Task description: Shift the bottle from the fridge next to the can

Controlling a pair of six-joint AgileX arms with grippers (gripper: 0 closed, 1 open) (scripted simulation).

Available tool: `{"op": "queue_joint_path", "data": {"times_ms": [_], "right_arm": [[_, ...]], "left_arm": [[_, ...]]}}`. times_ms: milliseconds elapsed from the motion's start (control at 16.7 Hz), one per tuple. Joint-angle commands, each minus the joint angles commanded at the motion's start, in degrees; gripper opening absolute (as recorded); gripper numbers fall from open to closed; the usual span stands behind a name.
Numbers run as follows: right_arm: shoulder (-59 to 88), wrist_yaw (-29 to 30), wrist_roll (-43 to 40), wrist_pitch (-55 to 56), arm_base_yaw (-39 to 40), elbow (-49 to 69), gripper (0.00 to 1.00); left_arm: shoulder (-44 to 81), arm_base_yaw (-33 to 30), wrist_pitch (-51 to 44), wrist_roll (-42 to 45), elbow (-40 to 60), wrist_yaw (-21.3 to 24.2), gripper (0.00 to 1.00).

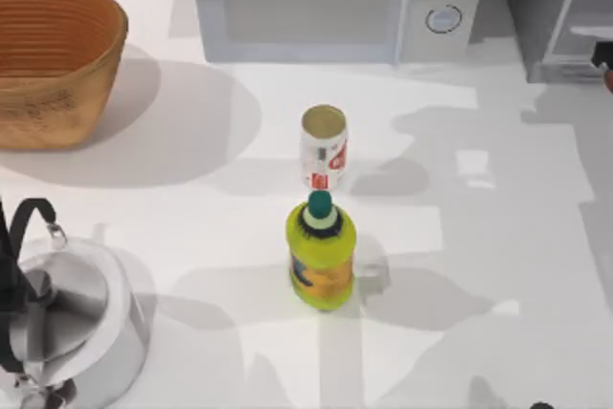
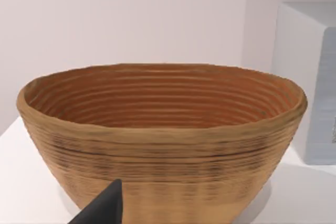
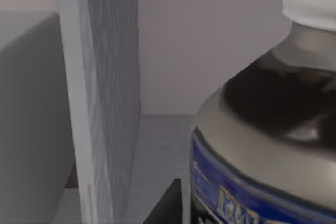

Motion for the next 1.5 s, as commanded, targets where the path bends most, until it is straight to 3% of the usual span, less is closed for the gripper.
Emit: {"op": "queue_joint_path", "data": {"times_ms": [360, 540, 1260, 1500], "right_arm": [[6.3, 24.1, -0.3, 8.3, 24.2, -2.0, 0.0], [7.6, 31.0, -0.5, 10.7, 31.1, -2.9, 0.0], [7.7, 32.5, -0.5, 11.3, 32.6, -3.2, 0.0], [7.7, 32.5, -0.5, 11.3, 32.6, -3.2, 0.3]], "left_arm": [[0.0, 0.0, 0.0, 0.0, 0.0, 0.0, 1.0], [0.0, 0.0, 0.0, 0.0, 0.0, 0.0, 1.0], [0.0, 0.0, 0.0, 0.0, 0.0, 0.0, 1.0], [0.0, 0.0, 0.0, 0.0, 0.0, 0.0, 1.0]]}}
